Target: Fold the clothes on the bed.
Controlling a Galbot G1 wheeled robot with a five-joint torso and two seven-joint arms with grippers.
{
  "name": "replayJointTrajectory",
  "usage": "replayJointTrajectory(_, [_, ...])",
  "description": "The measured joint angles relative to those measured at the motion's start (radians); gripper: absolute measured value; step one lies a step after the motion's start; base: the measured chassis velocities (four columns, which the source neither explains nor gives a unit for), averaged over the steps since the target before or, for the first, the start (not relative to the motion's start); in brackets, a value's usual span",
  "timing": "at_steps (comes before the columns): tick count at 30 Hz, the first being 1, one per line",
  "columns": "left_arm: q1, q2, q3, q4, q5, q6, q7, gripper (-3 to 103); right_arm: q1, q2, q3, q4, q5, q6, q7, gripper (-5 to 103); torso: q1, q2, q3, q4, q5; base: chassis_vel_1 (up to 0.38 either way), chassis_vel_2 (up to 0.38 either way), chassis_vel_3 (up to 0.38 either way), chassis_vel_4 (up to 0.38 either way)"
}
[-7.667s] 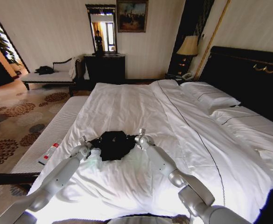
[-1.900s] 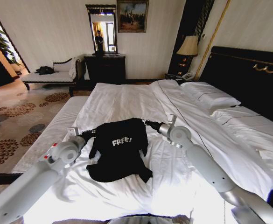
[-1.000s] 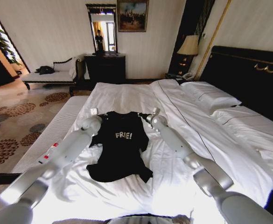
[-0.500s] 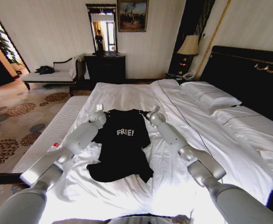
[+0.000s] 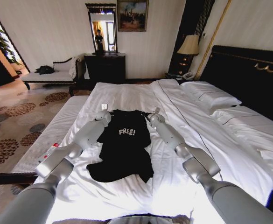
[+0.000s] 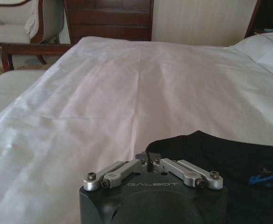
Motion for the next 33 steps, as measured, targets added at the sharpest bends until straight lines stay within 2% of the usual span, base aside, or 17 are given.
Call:
replayJointTrajectory(2, [-0.001,-0.023,-0.010,0.019,0.004,0.001,-0.006,-3,0.000,0.002,0.002,-0.006,-0.006,0.002,-0.006,0,0.000,0.000,0.000,-0.0002,0.0001,0.000,0.000,0.000,0.000])
replayJointTrajectory(4, [0.000,-0.030,-0.013,0.023,0.004,0.005,-0.009,1,-0.002,-0.001,-0.003,-0.001,0.004,0.003,-0.012,0,0.000,0.000,0.000,-0.0004,0.0000,0.000,0.000,0.000,0.000])
replayJointTrajectory(6, [0.005,-0.037,-0.018,0.023,0.006,0.015,-0.011,6,-0.008,-0.009,-0.018,0.011,0.017,0.005,-0.018,8,0.000,0.000,0.000,-0.0006,0.0002,0.000,0.000,0.000,0.000])
replayJointTrajectory(7, [0.011,-0.038,-0.021,0.019,0.007,0.023,-0.012,17,-0.012,-0.014,-0.026,0.017,0.017,0.005,-0.019,13,0.000,0.000,0.000,-0.0005,0.0000,0.000,0.000,0.000,0.000])
replayJointTrajectory(9, [0.014,-0.038,-0.023,0.016,0.007,0.025,-0.012,17,-0.013,-0.015,-0.029,0.019,0.014,0.005,-0.019,18,0.000,0.000,0.000,-0.0004,0.0001,0.000,0.000,0.000,0.000])
replayJointTrajectory(11, [0.019,-0.034,-0.026,0.009,0.008,0.029,-0.013,28,-0.016,-0.015,-0.033,0.024,0.009,0.004,-0.018,28,0.000,0.000,0.000,-0.0002,0.0000,0.000,0.000,0.000,0.000])
replayJointTrajectory(12, [0.019,-0.034,-0.026,0.009,0.008,0.029,-0.013,28,-0.016,-0.015,-0.033,0.024,0.009,0.004,-0.018,28,0.000,0.000,0.000,-0.0002,0.0000,0.000,0.000,0.000,0.000])
replayJointTrajectory(13, [0.020,-0.031,-0.026,0.007,0.008,0.031,-0.013,33,-0.019,-0.016,-0.035,0.030,0.009,0.002,-0.016,28,0.000,0.000,0.000,-0.0001,-0.0001,0.000,0.000,0.000,0.000])
replayJointTrajectory(16, [0.018,-0.027,-0.033,0.002,0.008,0.036,-0.016,49,-0.026,-0.021,-0.044,0.065,0.024,-0.009,-0.002,45,0.000,0.000,0.000,-0.0001,0.0000,0.000,0.000,0.000,0.000])
replayJointTrajectory(19, [0.018,-0.023,-0.033,-0.005,0.006,0.038,-0.019,55,-0.029,-0.025,-0.050,0.084,0.035,-0.013,0.006,50,0.000,0.000,0.000,-0.0002,0.0000,0.000,0.000,0.000,0.000])
replayJointTrajectory(20, [0.018,-0.018,-0.033,-0.015,0.002,0.040,-0.023,60,-0.032,-0.028,-0.052,0.097,0.044,-0.015,0.014,56,0.000,0.000,0.000,-0.0003,-0.0001,0.000,0.000,0.000,0.000])
replayJointTrajectory(22, [0.034,0.011,-0.029,-0.071,-0.015,0.047,-0.038,71,-0.042,-0.041,-0.058,0.135,0.067,-0.021,0.033,66,0.000,0.000,0.000,-0.0004,0.0001,0.000,0.000,0.000,0.000])
replayJointTrajectory(24, [0.043,0.027,-0.025,-0.099,-0.023,0.052,-0.043,71,-0.047,-0.048,-0.060,0.150,0.074,-0.024,0.040,72,0.000,0.000,0.000,-0.0004,-0.0001,0.000,0.000,0.000,0.000])
replayJointTrajectory(25, [0.054,0.043,-0.023,-0.127,-0.029,0.056,-0.049,76,-0.052,-0.053,-0.060,0.163,0.077,-0.025,0.047,72,0.000,0.000,0.000,-0.0004,-0.0001,0.000,0.000,0.000,0.000])
replayJointTrajectory(27, [0.103,0.110,-0.016,-0.234,-0.048,0.064,-0.061,87,-0.079,-0.082,-0.056,0.219,0.078,-0.030,0.073,83,0.000,0.000,0.000,0.0001,-0.0001,0.000,0.000,0.000,0.000])
replayJointTrajectory(30, [0.125,0.137,-0.017,-0.275,-0.055,0.063,-0.064,92,-0.097,-0.096,-0.048,0.246,0.078,-0.030,0.088,89,0.000,0.000,0.000,0.0000,-0.0002,0.000,0.000,0.000,0.000])
replayJointTrajectory(33, [0.220,0.216,-0.055,-0.412,-0.074,0.049,-0.066,100,-0.159,-0.157,-0.027,0.339,0.093,-0.034,0.113,99,0.000,0.000,0.000,0.0001,-0.0003,0.000,0.000,0.000,0.000])
